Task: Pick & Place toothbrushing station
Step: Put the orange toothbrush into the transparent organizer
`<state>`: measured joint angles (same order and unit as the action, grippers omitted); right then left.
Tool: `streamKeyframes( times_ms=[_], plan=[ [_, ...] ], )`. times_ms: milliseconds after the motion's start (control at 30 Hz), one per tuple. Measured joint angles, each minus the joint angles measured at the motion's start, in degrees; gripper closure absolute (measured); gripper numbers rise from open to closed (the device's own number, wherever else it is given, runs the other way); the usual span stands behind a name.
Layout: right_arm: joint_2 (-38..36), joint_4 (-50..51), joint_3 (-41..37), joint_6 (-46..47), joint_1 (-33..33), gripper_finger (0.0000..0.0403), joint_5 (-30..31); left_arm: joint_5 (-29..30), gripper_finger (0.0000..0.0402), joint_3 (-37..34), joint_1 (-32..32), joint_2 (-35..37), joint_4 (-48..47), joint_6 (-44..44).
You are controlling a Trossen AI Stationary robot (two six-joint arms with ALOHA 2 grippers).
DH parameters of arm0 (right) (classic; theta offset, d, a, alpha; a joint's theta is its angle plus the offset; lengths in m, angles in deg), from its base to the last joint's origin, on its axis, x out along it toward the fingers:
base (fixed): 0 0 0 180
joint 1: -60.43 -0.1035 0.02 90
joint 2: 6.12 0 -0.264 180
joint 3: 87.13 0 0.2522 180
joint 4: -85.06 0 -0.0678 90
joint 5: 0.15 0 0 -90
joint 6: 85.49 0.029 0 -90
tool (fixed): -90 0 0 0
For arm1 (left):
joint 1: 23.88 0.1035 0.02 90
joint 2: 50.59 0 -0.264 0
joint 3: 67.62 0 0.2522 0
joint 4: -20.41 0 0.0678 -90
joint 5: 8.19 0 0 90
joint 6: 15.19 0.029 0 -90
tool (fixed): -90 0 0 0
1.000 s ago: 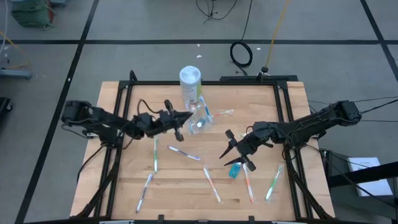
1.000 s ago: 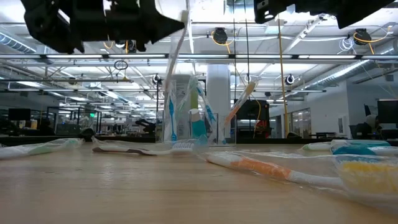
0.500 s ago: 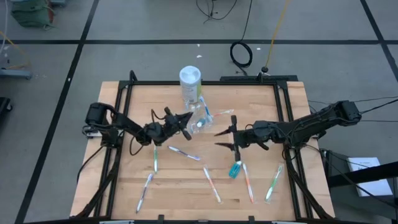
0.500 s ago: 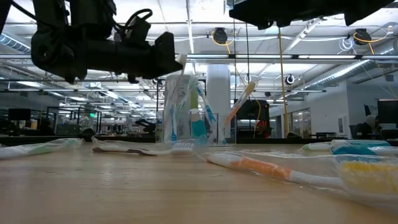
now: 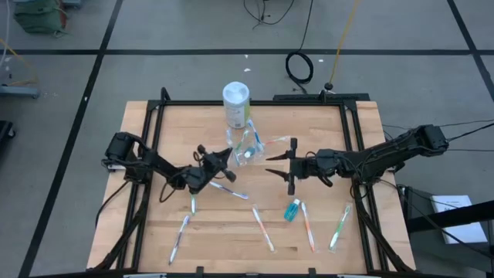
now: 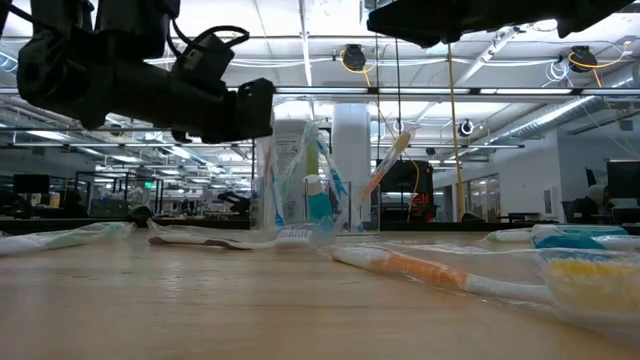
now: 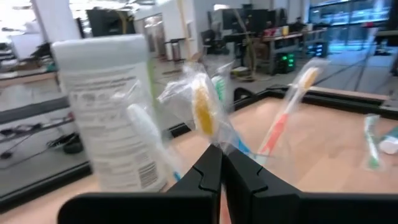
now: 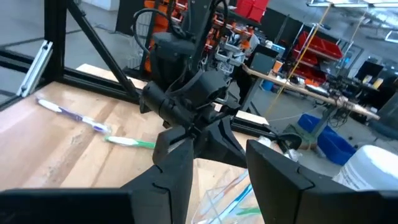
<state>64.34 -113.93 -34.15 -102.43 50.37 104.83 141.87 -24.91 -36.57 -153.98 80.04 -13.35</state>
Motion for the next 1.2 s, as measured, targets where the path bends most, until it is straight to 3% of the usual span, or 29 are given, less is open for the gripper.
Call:
streamKeyframes(
  times_ms=[200, 600, 767, 1200],
  plan=[
    [0.0, 1.5, 0.0, 0.1, 0.3, 0.0263, -0.1, 1.2, 0.0398, 0.0, -0.2, 0.0, -0.2, -4.0],
    [0.0, 4.8, 0.0, 6.5, 0.3, 0.0263, 0.0, 2.1, 0.0371, 0.0, -0.5, 0.0, 0.5, 2.5],
    [0.0, 6.8, 0.0, 8.7, 0.3, 0.0263, 0.0, 3.0, 0.0363, 0.0, -0.4, 0.0, 0.6, 0.4],
    [0.0, 16.7, 0.0, 21.0, 0.2, 0.0264, -0.2, 4.6, 0.0247, 0.0, -0.3, 2.3, 0.4, 1.5]
  ],
)
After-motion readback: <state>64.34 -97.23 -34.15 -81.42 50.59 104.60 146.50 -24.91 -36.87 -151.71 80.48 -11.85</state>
